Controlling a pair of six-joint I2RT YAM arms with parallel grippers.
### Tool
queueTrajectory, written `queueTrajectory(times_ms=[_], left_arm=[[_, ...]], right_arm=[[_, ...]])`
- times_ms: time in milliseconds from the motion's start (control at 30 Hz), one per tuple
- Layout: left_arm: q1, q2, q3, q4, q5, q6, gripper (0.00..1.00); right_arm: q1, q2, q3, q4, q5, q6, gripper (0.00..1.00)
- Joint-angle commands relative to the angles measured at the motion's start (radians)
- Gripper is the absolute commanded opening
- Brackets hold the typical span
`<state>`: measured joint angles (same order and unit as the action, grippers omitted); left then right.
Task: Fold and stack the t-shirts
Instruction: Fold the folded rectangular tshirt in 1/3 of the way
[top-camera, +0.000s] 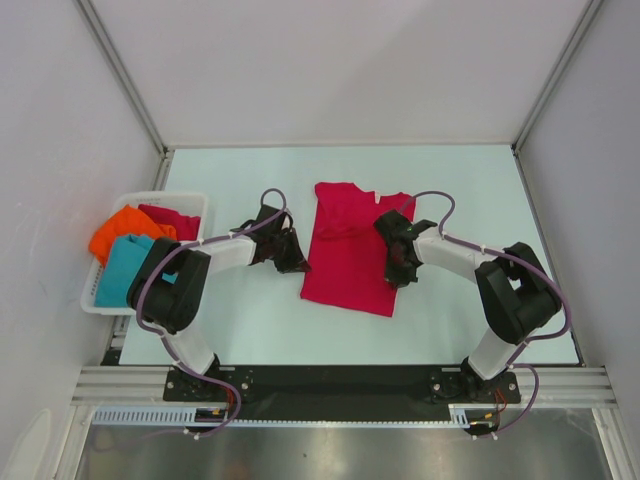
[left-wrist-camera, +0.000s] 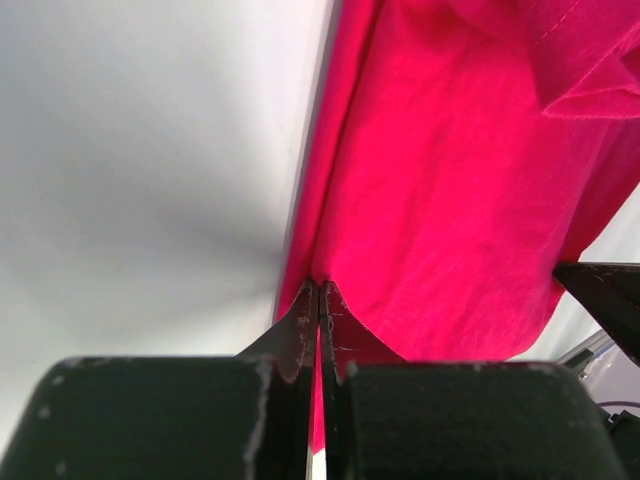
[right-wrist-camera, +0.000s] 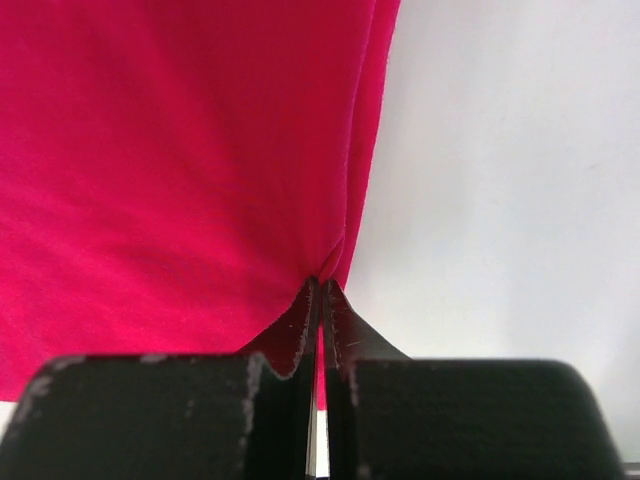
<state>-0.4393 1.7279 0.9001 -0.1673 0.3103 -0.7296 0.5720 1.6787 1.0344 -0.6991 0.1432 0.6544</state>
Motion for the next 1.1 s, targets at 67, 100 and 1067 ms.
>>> queueTrajectory(times_ms=[67, 100, 1067], left_arm=[[-0.004, -0.037, 0.011, 0.025, 0.009, 0.016, 0.0], [-0.004, -0.039, 0.008, 0.026, 0.009, 0.015, 0.0], [-0.006, -0.264, -0.039, -0.072, -0.025, 0.019, 0.0]], right_arm=[[0.011, -0.054, 0.021, -0.04, 0.027, 0.004, 0.0], [0.014, -0.059, 0.021, -0.04, 0.026, 0.004, 0.0], [0.089, -0.168, 0.035, -0.122, 0.059, 0.05, 0.0]])
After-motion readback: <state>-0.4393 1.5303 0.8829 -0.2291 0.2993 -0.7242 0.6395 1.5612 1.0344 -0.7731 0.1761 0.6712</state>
